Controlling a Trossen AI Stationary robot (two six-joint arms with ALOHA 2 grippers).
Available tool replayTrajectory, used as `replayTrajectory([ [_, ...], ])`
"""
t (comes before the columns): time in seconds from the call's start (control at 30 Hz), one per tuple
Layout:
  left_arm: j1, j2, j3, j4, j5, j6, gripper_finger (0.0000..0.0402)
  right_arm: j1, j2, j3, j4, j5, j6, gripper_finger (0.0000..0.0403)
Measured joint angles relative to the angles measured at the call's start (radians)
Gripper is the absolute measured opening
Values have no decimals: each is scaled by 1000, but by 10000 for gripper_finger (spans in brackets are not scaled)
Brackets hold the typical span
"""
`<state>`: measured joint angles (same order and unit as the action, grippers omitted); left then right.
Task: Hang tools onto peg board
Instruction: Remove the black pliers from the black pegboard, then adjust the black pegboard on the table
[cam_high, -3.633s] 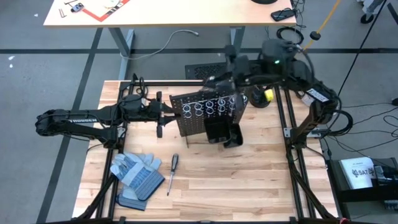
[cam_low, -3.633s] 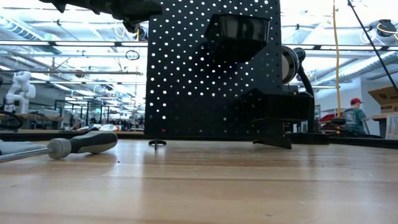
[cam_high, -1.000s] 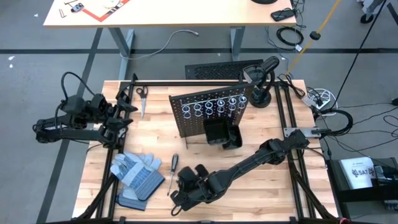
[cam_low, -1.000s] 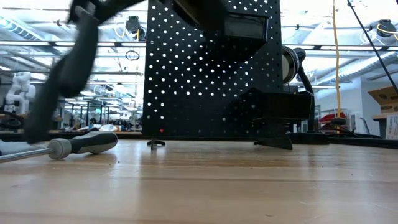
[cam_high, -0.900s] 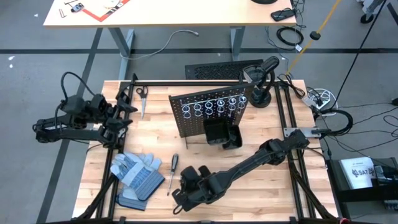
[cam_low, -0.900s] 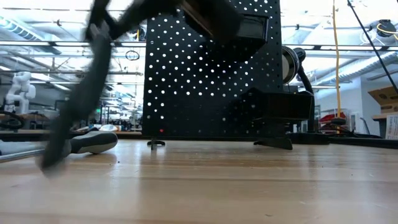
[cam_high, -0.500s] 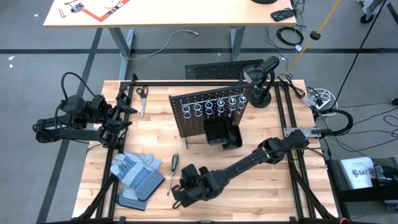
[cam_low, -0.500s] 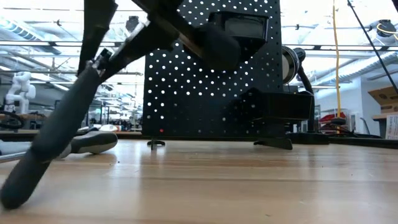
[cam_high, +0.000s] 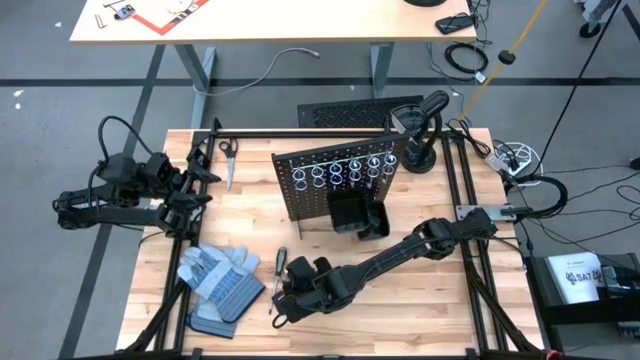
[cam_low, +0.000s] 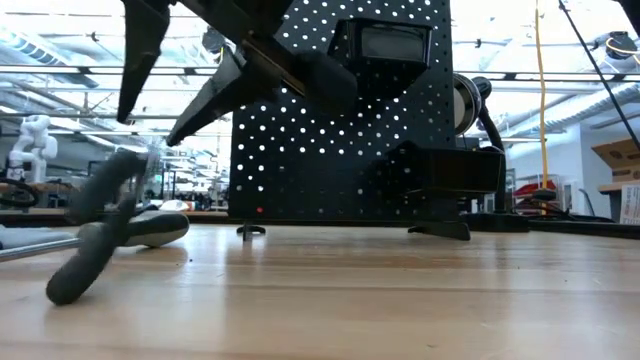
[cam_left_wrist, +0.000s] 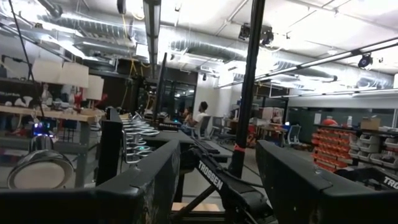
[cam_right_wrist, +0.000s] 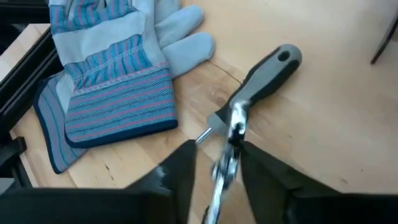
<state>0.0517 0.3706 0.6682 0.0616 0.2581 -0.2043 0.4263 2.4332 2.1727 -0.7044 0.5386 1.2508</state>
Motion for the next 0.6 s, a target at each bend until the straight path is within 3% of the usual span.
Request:
replayTrajectory([
  [0.27, 0, 0, 0, 0, 0, 4, 221, 0, -1, 0, 1, 13, -81, 224],
  [0.43, 0, 0, 0, -2, 0, 7, 221, 6, -7, 58, -1, 18, -219, 237],
  [0.6, 0, 2, 0, -3, -4, 10, 221, 26, -12, 185, 9, 84, -479, 232],
])
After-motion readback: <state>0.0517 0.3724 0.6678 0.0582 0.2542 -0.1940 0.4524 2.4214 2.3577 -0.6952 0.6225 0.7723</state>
